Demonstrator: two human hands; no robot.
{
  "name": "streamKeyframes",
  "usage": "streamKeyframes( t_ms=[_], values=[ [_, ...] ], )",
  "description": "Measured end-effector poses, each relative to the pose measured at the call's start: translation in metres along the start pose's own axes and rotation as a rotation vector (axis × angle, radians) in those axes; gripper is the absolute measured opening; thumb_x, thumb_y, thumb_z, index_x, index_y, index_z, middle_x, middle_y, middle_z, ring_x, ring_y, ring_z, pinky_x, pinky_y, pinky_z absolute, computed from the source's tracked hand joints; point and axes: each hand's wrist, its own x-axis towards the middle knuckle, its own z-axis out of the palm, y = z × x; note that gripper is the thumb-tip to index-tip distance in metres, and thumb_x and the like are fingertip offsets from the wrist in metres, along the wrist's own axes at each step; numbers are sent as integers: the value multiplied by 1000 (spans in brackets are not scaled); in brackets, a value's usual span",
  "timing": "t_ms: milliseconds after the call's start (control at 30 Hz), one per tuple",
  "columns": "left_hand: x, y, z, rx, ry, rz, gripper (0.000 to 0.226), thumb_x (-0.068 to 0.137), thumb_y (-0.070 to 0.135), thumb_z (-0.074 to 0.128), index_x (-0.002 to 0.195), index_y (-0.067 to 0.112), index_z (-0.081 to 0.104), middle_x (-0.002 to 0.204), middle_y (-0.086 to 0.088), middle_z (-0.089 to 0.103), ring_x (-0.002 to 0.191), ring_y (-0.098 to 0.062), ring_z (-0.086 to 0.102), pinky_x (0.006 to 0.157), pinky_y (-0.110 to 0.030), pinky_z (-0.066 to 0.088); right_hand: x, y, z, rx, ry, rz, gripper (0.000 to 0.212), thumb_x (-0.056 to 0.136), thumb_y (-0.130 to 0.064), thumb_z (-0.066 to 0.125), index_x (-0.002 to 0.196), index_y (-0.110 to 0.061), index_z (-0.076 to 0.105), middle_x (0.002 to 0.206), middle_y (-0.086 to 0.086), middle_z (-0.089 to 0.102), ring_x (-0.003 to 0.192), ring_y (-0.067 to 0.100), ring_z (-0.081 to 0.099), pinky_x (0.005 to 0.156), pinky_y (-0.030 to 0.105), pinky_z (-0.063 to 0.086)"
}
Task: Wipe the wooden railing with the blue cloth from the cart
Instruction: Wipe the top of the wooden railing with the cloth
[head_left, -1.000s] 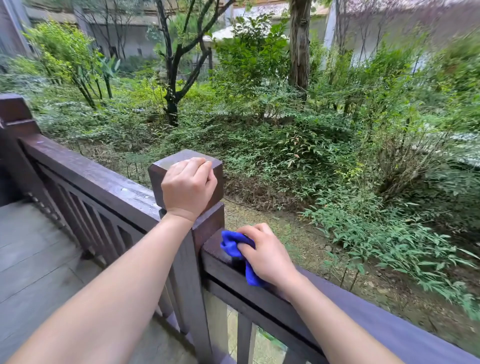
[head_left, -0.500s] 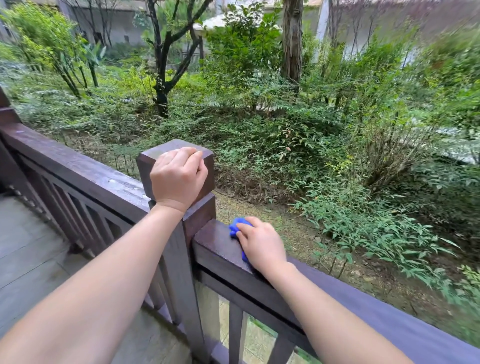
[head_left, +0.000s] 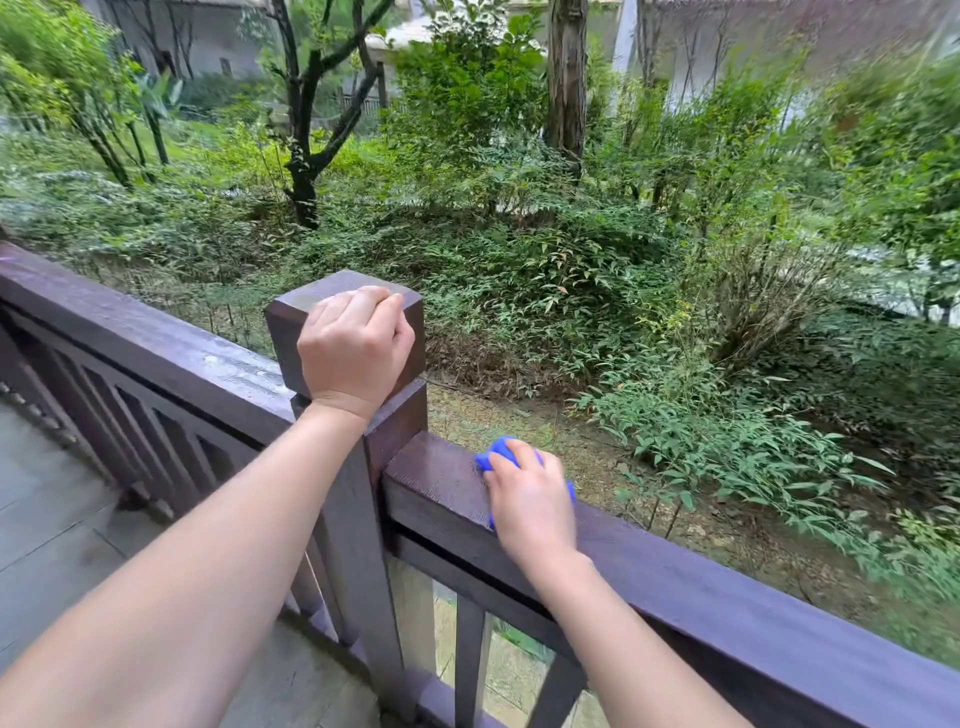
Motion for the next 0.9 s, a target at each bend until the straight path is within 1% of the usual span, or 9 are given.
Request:
streamKeyframes(
  t_ms=[100,233,300,367,433,533,633,800,900],
  values=[
    [0,-1,0,-17,3,6,16,91,13,61,83,15,75,90,-1,76,76,-27,70,68,-35,54,13,-27,8,31,-95,-93,26,98,-34,41,109,-20,59,137,0,49,112,33,44,98,39,37],
    [-3,-3,1,-34,9,14,17,91,13,61,81,15,74,90,-1,76,77,-27,70,68,-35,53,-28,9,-13,57,-42,-234,25,91,-34,53,110,-22,63,133,1,56,107,35,54,92,42,48],
    [-3,-4,1,-36,10,14,16,90,13,61,81,16,75,90,0,76,77,-27,70,68,-35,52,-44,37,-25,-31,-2,-96,27,91,-38,53,116,-29,62,136,-2,55,109,32,56,95,46,46],
    [-3,-3,1,-36,2,10,17,90,13,61,81,15,74,91,0,76,77,-28,69,69,-36,52,-51,48,-30,-112,-8,131,28,93,-44,49,120,-38,56,142,-9,48,119,29,51,100,56,38],
    [-3,-2,-1,-19,-5,0,17,91,14,60,80,15,74,90,0,75,76,-28,69,69,-36,52,-47,38,-24,-145,-9,214,26,93,-46,47,117,-38,56,143,-10,46,125,32,45,102,59,34],
    [-1,-1,-2,-14,-21,-2,18,91,15,60,80,16,74,90,0,75,76,-28,68,70,-36,52,-24,5,-12,-95,9,119,26,95,-40,44,109,-27,61,137,-2,52,122,38,42,99,49,36],
    [0,0,-2,-12,-30,-10,19,93,15,59,79,16,73,90,0,75,76,-27,68,70,-36,52,3,-33,3,-17,-44,20,28,96,-37,40,113,-22,58,139,1,48,119,37,40,101,42,33],
    [-3,-3,-6,-35,-79,4,16,90,15,60,88,16,75,95,-1,75,81,-28,69,74,-37,53,8,-66,13,59,-85,-172,26,96,-28,45,113,-15,58,131,6,53,112,39,43,96,45,39],
    [-3,-10,-13,-79,-161,51,19,88,12,58,97,13,76,104,-5,76,92,-30,71,80,-39,56,-8,-54,8,57,-35,-310,19,93,-24,49,102,-15,63,111,7,61,94,37,48,84,46,46]
  ],
)
